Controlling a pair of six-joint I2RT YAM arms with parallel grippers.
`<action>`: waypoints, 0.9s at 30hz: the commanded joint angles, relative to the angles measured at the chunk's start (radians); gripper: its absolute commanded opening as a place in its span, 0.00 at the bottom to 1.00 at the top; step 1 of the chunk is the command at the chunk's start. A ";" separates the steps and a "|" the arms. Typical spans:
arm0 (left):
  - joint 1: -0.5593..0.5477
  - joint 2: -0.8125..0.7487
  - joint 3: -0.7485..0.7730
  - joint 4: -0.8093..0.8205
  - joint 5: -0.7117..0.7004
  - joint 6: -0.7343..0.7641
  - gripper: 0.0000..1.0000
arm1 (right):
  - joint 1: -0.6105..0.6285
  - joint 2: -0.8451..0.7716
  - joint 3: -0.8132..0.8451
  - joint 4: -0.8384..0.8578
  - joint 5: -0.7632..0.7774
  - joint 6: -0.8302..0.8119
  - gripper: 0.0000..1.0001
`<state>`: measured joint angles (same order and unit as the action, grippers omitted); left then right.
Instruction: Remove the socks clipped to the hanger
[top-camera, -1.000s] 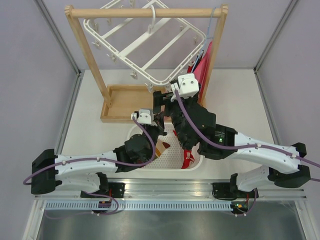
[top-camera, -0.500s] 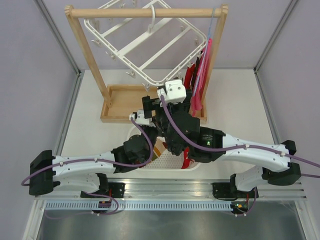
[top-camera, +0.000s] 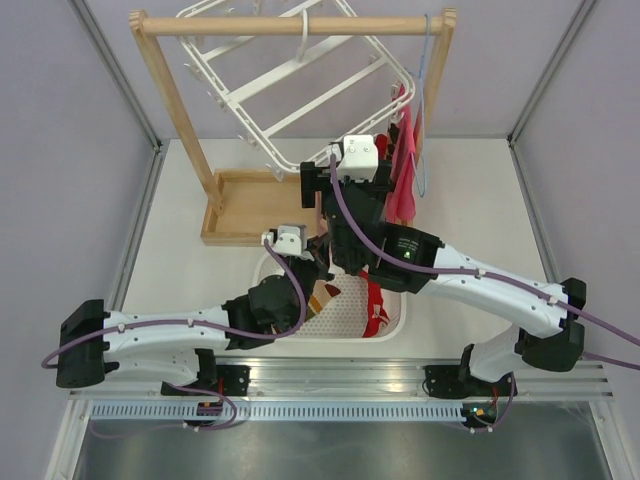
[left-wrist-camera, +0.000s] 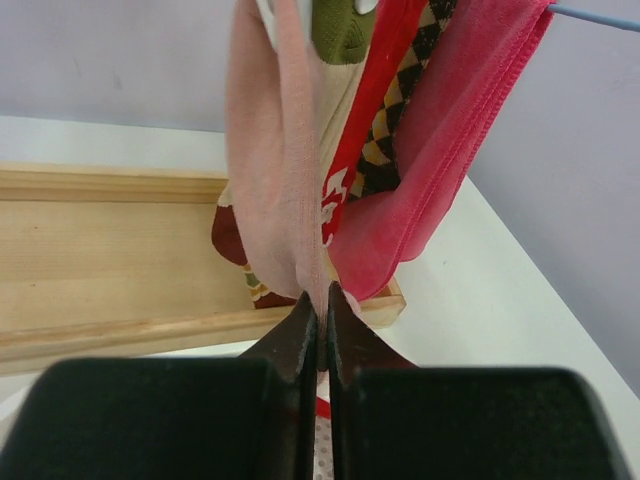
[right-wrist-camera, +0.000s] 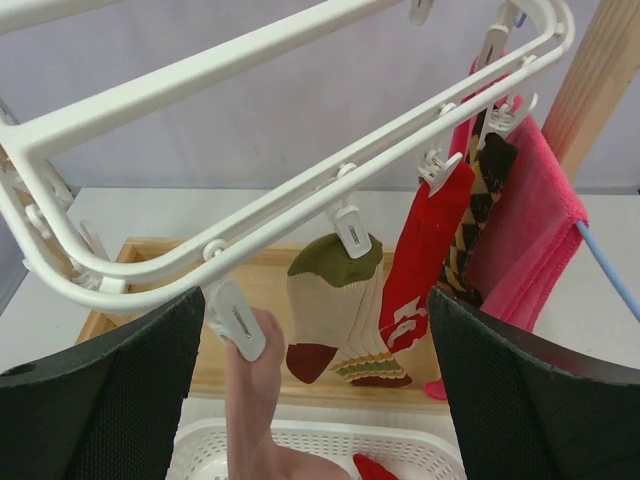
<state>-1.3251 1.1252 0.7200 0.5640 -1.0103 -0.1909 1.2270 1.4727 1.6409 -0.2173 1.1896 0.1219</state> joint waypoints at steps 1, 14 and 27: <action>-0.008 -0.025 0.010 0.020 0.024 -0.036 0.02 | -0.020 0.029 0.010 -0.027 -0.067 0.038 0.95; -0.008 -0.134 -0.071 0.022 0.027 -0.033 0.02 | -0.024 -0.081 -0.139 -0.048 -0.191 0.163 0.94; -0.008 -0.157 -0.126 0.100 0.139 0.024 0.02 | -0.009 -0.305 -0.473 0.146 -0.496 0.231 0.92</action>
<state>-1.3266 0.9802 0.5934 0.6254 -0.9115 -0.1883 1.2121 1.2594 1.2198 -0.1871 0.7944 0.3370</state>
